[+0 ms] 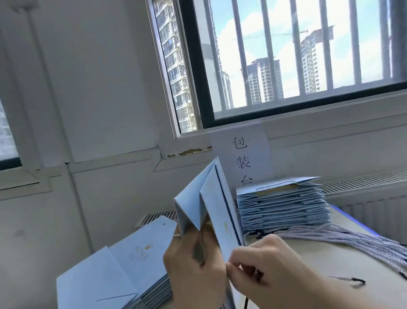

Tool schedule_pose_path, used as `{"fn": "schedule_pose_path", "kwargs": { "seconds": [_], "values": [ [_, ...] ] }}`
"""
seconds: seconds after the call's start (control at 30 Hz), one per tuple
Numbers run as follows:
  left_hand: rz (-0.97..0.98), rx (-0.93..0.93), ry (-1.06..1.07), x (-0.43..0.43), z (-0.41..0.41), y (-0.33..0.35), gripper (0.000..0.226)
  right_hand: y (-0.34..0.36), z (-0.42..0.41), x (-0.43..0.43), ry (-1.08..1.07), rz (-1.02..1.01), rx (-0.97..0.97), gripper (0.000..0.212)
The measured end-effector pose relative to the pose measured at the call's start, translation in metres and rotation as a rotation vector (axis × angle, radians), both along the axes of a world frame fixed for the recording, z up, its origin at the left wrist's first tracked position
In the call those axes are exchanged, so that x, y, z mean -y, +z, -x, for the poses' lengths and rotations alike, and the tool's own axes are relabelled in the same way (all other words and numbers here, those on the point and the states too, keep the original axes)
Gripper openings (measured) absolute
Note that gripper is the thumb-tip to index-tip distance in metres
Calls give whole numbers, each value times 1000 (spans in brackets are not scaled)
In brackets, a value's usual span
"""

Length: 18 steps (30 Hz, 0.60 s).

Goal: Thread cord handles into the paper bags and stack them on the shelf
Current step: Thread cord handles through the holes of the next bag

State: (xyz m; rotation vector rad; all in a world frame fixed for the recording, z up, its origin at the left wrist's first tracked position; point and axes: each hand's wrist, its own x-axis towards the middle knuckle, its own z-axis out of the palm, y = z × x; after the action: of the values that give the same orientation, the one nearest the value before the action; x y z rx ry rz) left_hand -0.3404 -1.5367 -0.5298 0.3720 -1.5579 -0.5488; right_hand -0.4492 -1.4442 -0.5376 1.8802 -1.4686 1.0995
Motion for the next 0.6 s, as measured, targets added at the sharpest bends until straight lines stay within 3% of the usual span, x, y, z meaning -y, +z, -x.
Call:
{"fn": "schedule_pose_path", "kwargs": {
  "seconds": [0.13,0.27,0.43,0.6],
  "values": [
    [-118,-47,-139,8,-3,-4,23,16,1,-9,96,136,125,40],
    [-192,-46,-227,4,-4,-2,42,23,12,-10,69,238,244,39],
    [-163,-35,-308,-4,-3,4,18,21,13,-3,-2,278,308,22],
    [-160,-21,-401,-4,-1,3,22,18,4,2,10,284,333,16]
  ]
}}
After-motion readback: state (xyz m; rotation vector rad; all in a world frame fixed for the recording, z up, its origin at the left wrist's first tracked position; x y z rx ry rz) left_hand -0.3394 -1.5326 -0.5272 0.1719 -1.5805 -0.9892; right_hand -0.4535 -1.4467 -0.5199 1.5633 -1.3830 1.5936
